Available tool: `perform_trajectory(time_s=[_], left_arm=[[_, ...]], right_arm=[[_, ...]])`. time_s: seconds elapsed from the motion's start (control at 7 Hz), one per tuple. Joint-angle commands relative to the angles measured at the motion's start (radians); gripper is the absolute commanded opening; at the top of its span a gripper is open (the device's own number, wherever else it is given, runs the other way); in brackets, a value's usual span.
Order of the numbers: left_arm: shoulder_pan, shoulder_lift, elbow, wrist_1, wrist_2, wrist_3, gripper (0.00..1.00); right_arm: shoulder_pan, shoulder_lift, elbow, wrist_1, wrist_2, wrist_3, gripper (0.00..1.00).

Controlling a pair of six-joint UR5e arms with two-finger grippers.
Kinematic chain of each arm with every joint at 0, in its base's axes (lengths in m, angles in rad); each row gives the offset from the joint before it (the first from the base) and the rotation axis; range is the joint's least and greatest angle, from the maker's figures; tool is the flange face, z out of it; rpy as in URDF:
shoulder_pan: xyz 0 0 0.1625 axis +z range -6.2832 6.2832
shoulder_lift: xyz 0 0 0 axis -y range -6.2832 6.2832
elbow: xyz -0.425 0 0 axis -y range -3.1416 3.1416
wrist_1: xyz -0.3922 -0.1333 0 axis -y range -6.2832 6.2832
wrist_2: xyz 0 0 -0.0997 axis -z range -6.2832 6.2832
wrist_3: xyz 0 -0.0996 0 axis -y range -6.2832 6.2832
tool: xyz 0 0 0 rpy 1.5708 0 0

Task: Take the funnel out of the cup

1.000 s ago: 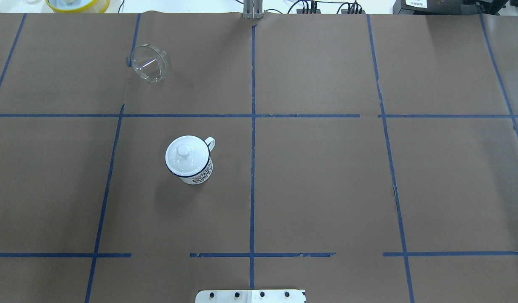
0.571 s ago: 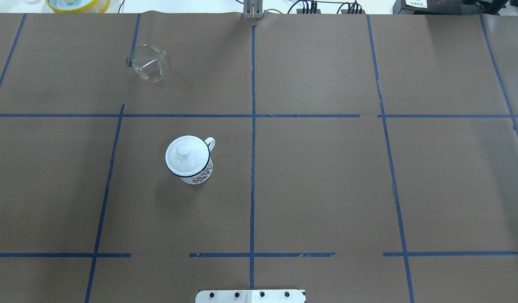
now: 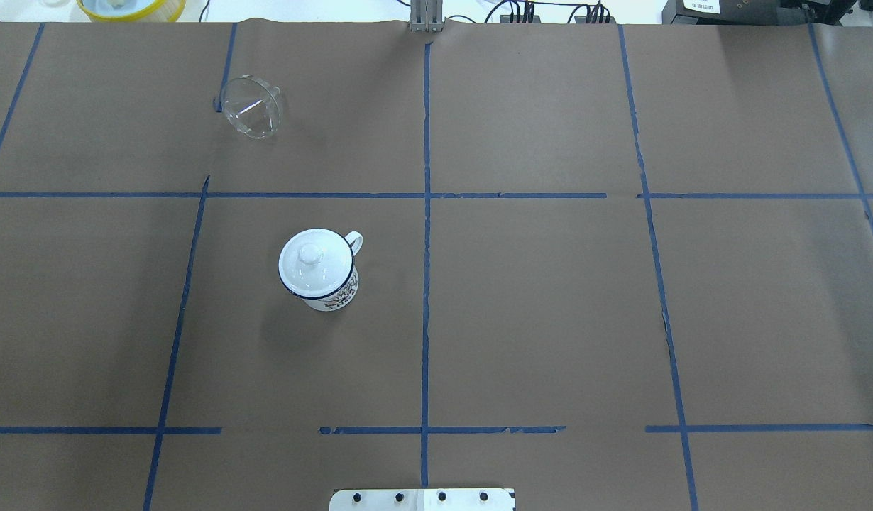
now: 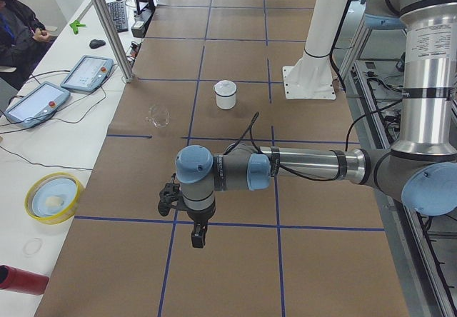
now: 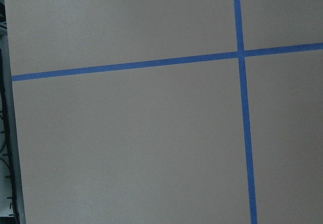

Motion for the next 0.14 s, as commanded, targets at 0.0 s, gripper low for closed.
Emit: perform_trajectory(time_s=[0.0], left_arm=[[-0.001, 0.0, 0.0, 0.0, 0.0, 0.001, 1.0]], right_arm=[[0.0, 0.0, 0.0, 0.0, 0.0, 0.0, 1.0]])
